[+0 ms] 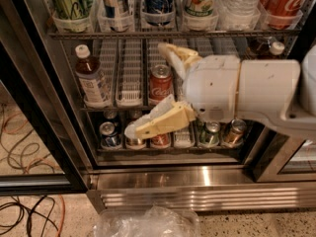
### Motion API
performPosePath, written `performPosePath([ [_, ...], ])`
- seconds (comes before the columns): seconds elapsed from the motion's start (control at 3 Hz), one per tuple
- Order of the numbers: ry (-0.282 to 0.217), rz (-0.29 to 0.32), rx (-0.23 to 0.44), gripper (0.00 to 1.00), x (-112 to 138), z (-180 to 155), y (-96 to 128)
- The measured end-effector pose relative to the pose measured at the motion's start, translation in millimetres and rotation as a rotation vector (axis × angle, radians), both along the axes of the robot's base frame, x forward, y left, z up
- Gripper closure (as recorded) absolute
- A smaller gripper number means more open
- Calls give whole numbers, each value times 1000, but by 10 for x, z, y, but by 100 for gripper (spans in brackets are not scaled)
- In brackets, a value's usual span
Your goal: Pick green can from top shelf of fridge
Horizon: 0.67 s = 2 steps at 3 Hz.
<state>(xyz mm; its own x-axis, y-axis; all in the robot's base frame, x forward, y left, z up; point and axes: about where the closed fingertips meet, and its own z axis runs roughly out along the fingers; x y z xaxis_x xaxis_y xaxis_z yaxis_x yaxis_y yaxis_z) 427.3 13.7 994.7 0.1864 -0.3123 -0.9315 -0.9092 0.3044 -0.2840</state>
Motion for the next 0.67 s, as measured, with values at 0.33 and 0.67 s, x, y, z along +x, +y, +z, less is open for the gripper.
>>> performPosePath([
  [0.33, 19, -33, 93, 0, 74, -177, 281],
  [0.67, 24, -83, 144, 0, 179, -35, 380],
])
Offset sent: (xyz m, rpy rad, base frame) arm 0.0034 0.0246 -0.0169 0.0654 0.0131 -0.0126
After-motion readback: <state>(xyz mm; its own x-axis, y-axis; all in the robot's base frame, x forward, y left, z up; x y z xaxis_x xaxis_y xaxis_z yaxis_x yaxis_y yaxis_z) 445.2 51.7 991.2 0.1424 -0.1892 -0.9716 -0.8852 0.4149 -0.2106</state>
